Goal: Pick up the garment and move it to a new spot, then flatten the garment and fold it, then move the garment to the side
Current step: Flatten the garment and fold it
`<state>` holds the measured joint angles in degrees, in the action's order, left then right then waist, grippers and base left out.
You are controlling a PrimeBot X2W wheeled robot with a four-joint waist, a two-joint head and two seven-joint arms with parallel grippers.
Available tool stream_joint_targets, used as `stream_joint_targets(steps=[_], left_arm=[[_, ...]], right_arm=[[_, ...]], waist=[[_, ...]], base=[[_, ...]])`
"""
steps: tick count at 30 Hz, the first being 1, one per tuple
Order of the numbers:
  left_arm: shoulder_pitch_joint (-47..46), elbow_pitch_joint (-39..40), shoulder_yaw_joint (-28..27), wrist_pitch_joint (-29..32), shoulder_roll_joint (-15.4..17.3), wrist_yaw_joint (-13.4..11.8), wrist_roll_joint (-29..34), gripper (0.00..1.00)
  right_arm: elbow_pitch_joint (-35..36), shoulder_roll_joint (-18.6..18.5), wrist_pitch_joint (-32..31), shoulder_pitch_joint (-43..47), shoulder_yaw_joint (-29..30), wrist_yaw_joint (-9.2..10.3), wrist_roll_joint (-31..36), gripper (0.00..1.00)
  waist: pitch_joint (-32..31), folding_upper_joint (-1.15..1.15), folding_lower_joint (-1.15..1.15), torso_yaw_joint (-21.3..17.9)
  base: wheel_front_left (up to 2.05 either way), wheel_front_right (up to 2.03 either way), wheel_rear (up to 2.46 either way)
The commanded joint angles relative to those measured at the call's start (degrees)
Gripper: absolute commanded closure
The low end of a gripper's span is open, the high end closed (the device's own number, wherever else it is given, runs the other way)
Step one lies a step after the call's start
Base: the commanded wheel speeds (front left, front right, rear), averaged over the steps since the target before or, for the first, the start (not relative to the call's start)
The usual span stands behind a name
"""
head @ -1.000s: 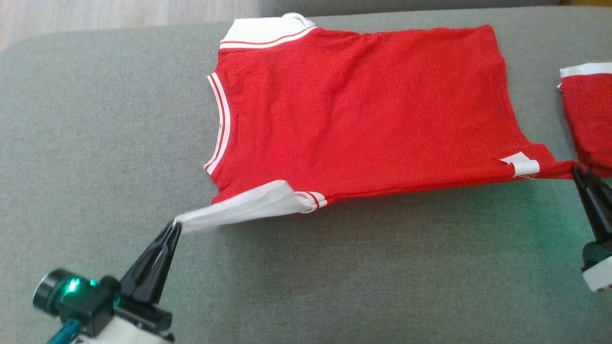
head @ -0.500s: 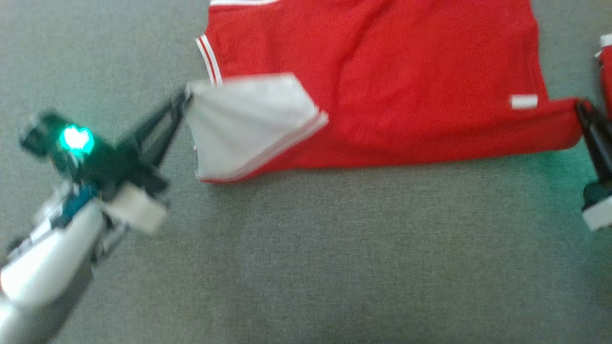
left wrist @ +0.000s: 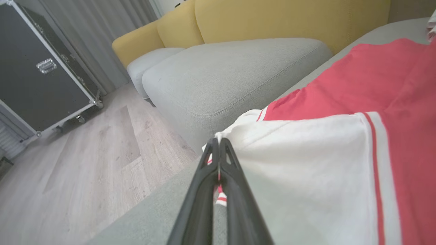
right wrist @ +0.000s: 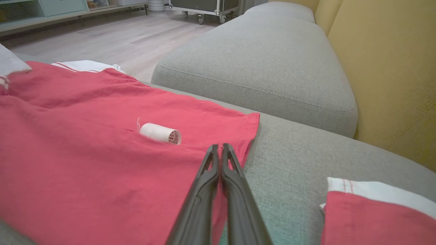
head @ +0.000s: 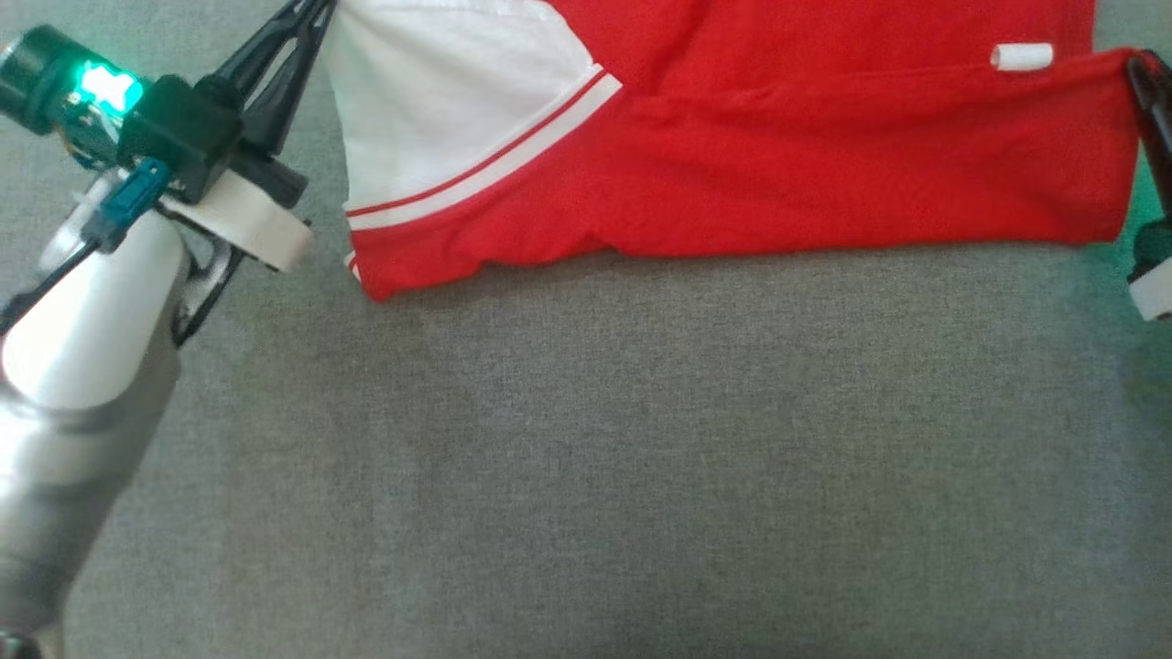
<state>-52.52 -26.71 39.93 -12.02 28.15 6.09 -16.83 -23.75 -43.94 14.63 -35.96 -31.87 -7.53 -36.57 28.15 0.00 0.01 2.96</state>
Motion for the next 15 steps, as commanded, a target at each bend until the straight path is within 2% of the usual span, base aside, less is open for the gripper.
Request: stream_joint_targets(steps=[1, 2, 3, 5, 11, 15], left_arm=[[-1.7, -0.2, -2.6, -0.5, 1.5, 0.3, -1.1, 1.00], [-1.6, -1.4, -2.9, -0.7, 0.8, 0.3, -2.1, 0.80], [-1.4, -2.5, -3.3, -0.9, 0.1, 0.4, -3.1, 0.00], [-0.5, -4.1, -4.9, -1.6, -1.1, -0.5, -5.1, 0.00], [10.5, -4.0, -10.6, -2.8, -5.8, -4.9, -13.0, 0.00], [18.2, -3.5, -11.9, -2.7, -8.6, -6.3, -17.2, 0.00]], right_arm=[[0.3, -1.2, 0.4, 0.6, -0.7, 0.04, 0.1, 0.90], [-0.3, -0.7, 0.4, 0.2, -0.7, 0.04, -0.1, 0.56], [-0.7, -0.2, 0.4, -0.2, -0.6, 0.04, 0.0, 0.00], [-0.9, 0.8, 0.4, -0.5, -0.4, 0.04, 0.1, 0.00], [1.4, 3.8, 0.4, 3.5, 5.3, 0.04, 2.6, 0.00], [2.9, 7.0, 0.4, 7.3, 8.4, 0.04, 4.4, 0.00]], waist=[[0.1, 0.00, -0.01, 0.0], [0.1, 0.00, -0.01, -0.1], [0.0, 0.00, -0.01, -0.1], [-0.4, 0.00, -0.01, -0.2], [-3.8, 0.00, -0.01, 0.1], [-6.2, 0.00, -0.01, -0.1]], base=[[0.00, 0.00, 0.00], [0.00, 0.00, 0.00], [0.00, 0.00, 0.00], [0.00, 0.00, 0.00], [0.00, 0.00, 0.00], [0.00, 0.00, 0.00]])
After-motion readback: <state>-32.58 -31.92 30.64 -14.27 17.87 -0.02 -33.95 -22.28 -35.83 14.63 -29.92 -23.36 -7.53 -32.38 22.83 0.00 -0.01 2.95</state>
